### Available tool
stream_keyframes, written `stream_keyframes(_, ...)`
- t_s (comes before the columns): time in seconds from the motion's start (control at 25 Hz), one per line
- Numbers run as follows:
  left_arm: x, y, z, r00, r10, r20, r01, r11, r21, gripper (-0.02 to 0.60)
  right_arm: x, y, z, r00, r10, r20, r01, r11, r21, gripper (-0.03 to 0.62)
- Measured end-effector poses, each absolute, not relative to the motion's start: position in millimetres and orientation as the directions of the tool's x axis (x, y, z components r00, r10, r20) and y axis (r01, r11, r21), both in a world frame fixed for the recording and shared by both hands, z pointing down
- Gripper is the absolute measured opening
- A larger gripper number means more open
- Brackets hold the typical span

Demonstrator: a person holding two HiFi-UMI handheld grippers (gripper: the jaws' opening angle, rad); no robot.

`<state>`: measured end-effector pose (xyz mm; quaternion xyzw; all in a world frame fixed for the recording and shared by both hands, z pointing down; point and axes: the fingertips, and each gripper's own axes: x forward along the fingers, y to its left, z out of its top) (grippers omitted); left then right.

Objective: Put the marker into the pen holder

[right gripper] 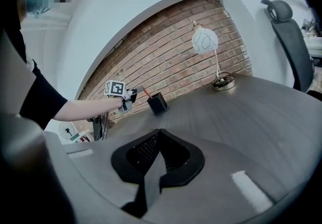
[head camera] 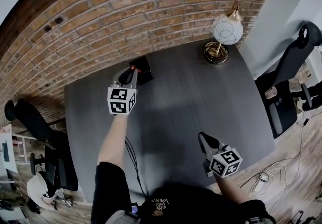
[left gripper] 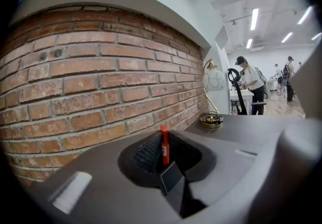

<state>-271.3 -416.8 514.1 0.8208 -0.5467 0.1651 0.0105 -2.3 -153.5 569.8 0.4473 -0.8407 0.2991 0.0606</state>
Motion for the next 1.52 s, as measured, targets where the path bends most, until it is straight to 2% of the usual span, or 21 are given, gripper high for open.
stream_keyframes(1.0,-277.3,-431.7,570.0,0.328,-0.852,0.407,-0.916,-0.392,-0.083,0.099,-12.4,-164.7,580.4,-0.612,-0.693,0.382,-0.775,0.428,-0.465,0.002)
stream_keyframes(1.52,-272.0,-431.1,589.8,0.321,-0.827,0.462,-0.903,-0.415,-0.116,0.098,-10.7,-166.5,581.5,-0.608,-0.695,0.384,-0.778,0.424,-0.464,0.002)
